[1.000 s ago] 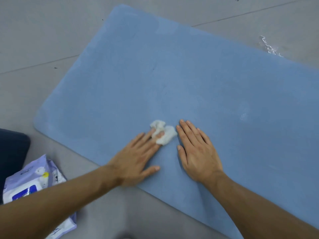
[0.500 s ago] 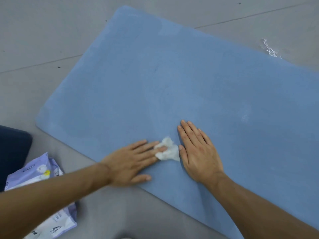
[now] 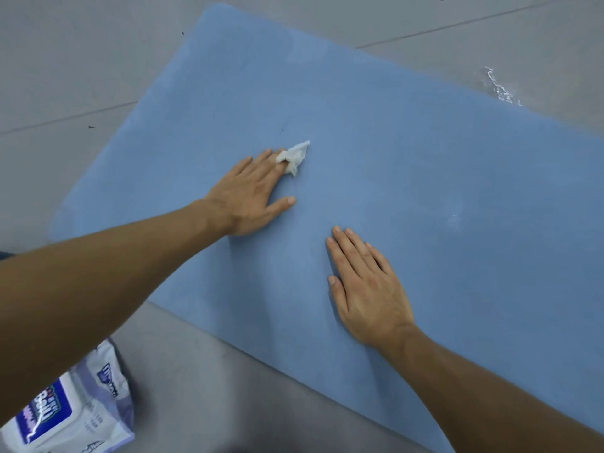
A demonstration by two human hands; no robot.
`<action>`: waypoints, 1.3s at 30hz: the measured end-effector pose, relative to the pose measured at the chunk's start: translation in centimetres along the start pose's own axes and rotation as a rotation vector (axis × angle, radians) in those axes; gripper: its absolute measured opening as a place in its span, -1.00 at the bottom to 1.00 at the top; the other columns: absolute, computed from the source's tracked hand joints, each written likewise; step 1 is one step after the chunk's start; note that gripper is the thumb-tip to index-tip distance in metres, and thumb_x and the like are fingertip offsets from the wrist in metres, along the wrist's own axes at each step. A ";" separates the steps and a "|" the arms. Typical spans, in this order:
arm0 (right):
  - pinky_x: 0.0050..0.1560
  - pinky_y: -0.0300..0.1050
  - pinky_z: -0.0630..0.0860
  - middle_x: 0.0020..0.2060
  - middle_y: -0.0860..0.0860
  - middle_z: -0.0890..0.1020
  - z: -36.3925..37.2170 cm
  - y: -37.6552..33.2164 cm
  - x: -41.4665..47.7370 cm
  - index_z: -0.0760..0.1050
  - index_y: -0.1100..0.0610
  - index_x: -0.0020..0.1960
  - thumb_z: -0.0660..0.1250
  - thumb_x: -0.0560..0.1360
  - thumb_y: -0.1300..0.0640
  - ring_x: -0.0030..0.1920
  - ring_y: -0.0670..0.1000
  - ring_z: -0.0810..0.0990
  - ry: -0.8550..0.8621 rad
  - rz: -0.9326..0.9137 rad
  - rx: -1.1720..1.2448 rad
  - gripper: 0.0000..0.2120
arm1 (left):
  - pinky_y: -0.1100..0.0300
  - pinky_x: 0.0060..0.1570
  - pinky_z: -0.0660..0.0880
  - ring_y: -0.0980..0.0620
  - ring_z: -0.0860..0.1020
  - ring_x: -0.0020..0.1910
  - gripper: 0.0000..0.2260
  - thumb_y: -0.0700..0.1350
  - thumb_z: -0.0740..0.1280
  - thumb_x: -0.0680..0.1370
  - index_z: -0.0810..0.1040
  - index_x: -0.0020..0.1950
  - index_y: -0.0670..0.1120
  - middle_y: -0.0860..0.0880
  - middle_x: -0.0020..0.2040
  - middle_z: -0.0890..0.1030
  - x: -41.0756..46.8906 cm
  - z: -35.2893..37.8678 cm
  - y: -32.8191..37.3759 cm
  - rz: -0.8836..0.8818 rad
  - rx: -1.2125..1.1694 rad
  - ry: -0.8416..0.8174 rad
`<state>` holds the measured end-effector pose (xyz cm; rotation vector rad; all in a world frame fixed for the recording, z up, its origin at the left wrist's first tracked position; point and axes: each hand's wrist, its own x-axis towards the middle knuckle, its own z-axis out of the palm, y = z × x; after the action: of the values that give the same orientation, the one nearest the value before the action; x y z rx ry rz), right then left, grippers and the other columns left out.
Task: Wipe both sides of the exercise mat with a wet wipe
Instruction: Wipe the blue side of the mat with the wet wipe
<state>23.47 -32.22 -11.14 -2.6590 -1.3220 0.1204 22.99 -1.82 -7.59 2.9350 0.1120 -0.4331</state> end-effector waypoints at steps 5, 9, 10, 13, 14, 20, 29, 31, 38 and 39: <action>0.62 0.04 0.12 0.66 0.03 0.18 -0.1 0.0 0.2 0.20 0.15 0.65 0.08 0.69 0.00 0.66 -0.01 0.08 0.009 -0.008 0.016 -0.44 | 0.03 0.64 -0.08 -0.03 -0.11 0.68 -0.17 0.38 0.09 0.63 0.03 0.69 -0.16 -0.14 0.70 -0.01 -4.4 3.7 3.8 0.402 -0.003 0.049; 0.62 0.04 0.12 0.66 0.02 0.16 -0.1 0.0 0.2 0.17 0.17 0.66 0.09 0.69 0.01 0.67 -0.02 0.05 0.007 -0.019 0.021 -0.43 | -0.05 0.64 -0.02 -0.03 -0.13 0.68 -0.17 0.36 0.15 0.64 0.03 0.69 -0.18 -0.12 0.70 -0.01 -8.5 5.4 6.1 0.409 -0.022 0.059; 0.62 0.04 0.14 0.66 0.02 0.17 -0.1 0.0 0.2 0.19 0.17 0.65 0.09 0.69 0.02 0.66 -0.01 0.06 0.013 -0.022 0.023 -0.43 | -0.07 0.63 -0.01 -0.03 -0.13 0.68 -0.17 0.36 0.14 0.64 0.03 0.69 -0.18 -0.11 0.70 -0.01 -9.4 5.7 6.5 0.416 -0.014 0.044; 0.60 0.06 0.17 0.65 0.04 0.21 0.1 0.2 0.1 0.25 0.17 0.63 0.09 0.68 0.04 0.66 0.01 0.11 0.036 -0.038 0.028 -0.46 | -0.08 0.63 -0.01 -0.03 -0.15 0.68 -0.18 0.37 0.12 0.64 0.05 0.69 -0.17 -0.10 0.70 0.01 -11.9 6.6 7.8 0.454 0.010 -0.004; 0.60 0.06 0.17 0.65 0.05 0.21 0.2 0.3 0.0 0.26 0.18 0.63 0.09 0.68 0.04 0.66 0.01 0.11 0.035 -0.046 0.022 -0.46 | -0.08 0.62 -0.01 -0.04 -0.14 0.68 -0.18 0.37 0.13 0.64 0.07 0.68 -0.18 -0.09 0.70 0.02 -12.6 6.8 8.1 0.458 0.009 -0.005; 0.61 -0.04 0.02 0.64 0.04 0.23 -0.3 0.4 0.3 0.27 0.17 0.62 0.04 0.68 0.02 0.64 0.01 0.16 -0.005 -0.049 0.053 -0.45 | -0.07 0.62 -0.07 -0.04 -0.17 0.68 -0.25 0.32 0.07 0.68 0.07 0.69 -0.17 -0.09 0.70 0.00 -16.0 7.3 10.4 0.569 -0.039 -0.090; 0.50 -0.42 0.13 0.41 -0.01 0.53 -4.0 -1.2 1.4 0.62 0.17 0.33 0.21 0.72 0.09 0.51 -0.06 0.39 -0.071 0.331 0.927 -0.69 | 0.22 0.46 0.35 0.17 0.45 0.45 -0.64 0.02 0.27 0.68 0.53 0.47 0.01 0.08 0.44 0.55 -15.2 5.6 13.9 0.353 -0.601 0.205; 0.48 -0.23 0.36 0.26 -0.08 0.65 -5.8 -1.8 1.5 0.67 0.10 0.23 0.24 0.71 0.08 0.34 -0.10 0.57 -0.077 0.497 1.159 -0.74 | 0.25 0.38 0.42 0.21 0.54 0.35 -0.71 -0.02 0.36 0.62 0.65 0.33 0.01 0.12 0.32 0.64 -13.6 4.0 14.6 0.138 -0.841 0.243; 0.08 -0.03 0.64 0.07 0.15 0.74 -10.3 -2.4 0.5 0.65 0.19 0.18 0.34 0.65 0.00 0.06 0.11 0.73 -0.236 0.742 1.676 -0.72 | 0.07 0.05 0.66 -0.04 0.71 -0.01 -0.74 -0.39 0.41 0.57 0.61 0.19 -0.11 -0.13 0.09 0.71 -10.1 -1.4 15.6 -0.356 -1.590 0.180; 0.00 -0.10 0.64 0.03 0.15 0.75 -10.5 -2.3 0.3 0.65 0.19 0.11 0.38 0.63 0.06 0.02 0.10 0.72 -0.238 0.770 1.672 -0.79 | 0.08 0.01 0.67 -0.04 0.71 -0.03 -0.69 -0.39 0.41 0.57 0.58 0.24 -0.10 -0.13 0.11 0.70 -9.9 -1.7 15.6 -0.368 -1.614 0.176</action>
<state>23.41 -31.82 -0.42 -1.4089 0.1160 1.0590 15.58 -17.30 -0.59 1.3312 0.6531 -0.0171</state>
